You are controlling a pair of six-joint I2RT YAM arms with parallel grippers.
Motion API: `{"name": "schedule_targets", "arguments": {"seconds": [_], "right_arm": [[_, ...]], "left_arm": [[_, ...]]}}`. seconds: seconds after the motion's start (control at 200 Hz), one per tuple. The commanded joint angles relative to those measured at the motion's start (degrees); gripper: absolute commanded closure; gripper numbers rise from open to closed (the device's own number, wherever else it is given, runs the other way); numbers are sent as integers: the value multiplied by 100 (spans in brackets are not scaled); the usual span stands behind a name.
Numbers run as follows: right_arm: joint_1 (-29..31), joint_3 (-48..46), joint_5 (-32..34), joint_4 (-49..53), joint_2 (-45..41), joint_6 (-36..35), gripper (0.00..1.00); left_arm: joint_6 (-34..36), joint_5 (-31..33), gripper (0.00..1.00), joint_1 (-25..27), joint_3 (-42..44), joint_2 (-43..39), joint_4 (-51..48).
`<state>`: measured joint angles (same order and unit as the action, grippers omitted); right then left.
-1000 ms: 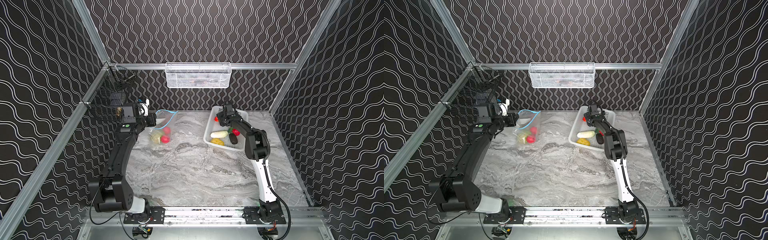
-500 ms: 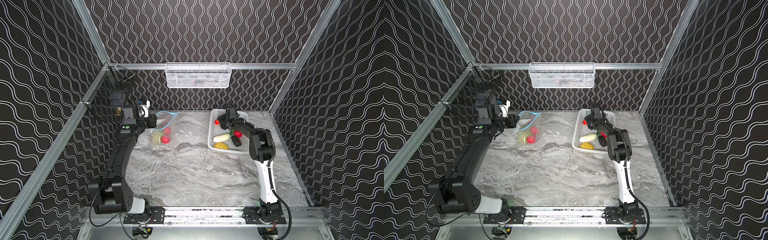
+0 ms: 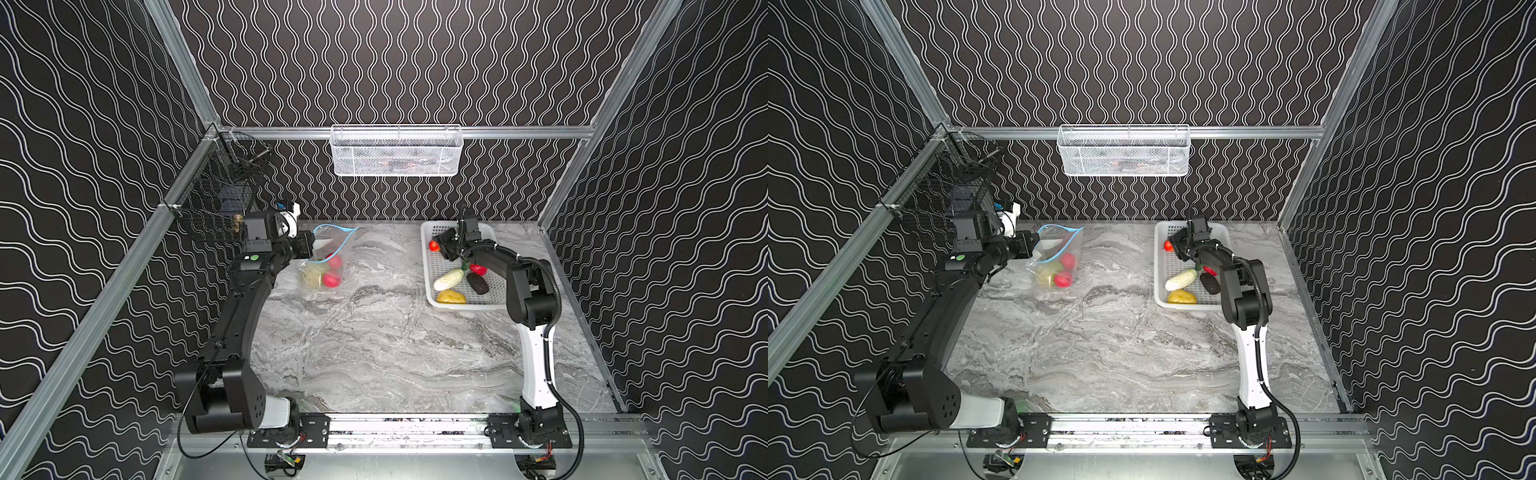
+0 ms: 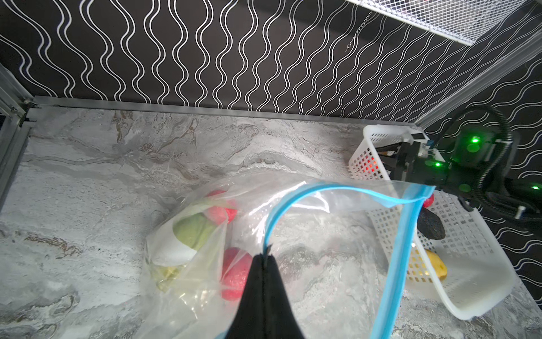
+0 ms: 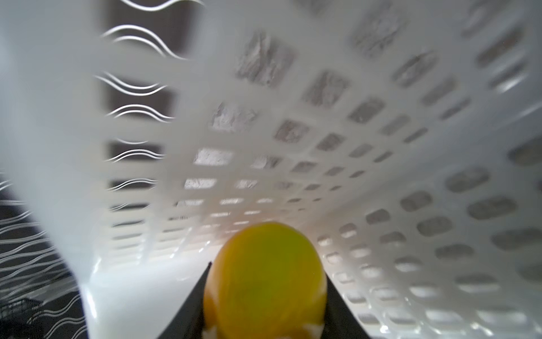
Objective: Place the food in the zip-top bag and seal the zipper
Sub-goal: 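Lift the mango out of the basket with the right gripper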
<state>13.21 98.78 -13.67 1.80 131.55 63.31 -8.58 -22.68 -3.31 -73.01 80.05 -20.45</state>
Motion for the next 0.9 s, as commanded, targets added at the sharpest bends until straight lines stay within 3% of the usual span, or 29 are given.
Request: {"name": "schedule_targets", "arguments": {"seconds": [0.0, 0.896], "right_arm": [[-20, -190, -52, -315, -281, -160, 83], [-73, -969, -267, -370, -1457, -861, 81]], "left_arm": [[68, -61, 100, -9, 63, -49, 133], [24, -96, 100, -64, 81, -258, 120]]}}
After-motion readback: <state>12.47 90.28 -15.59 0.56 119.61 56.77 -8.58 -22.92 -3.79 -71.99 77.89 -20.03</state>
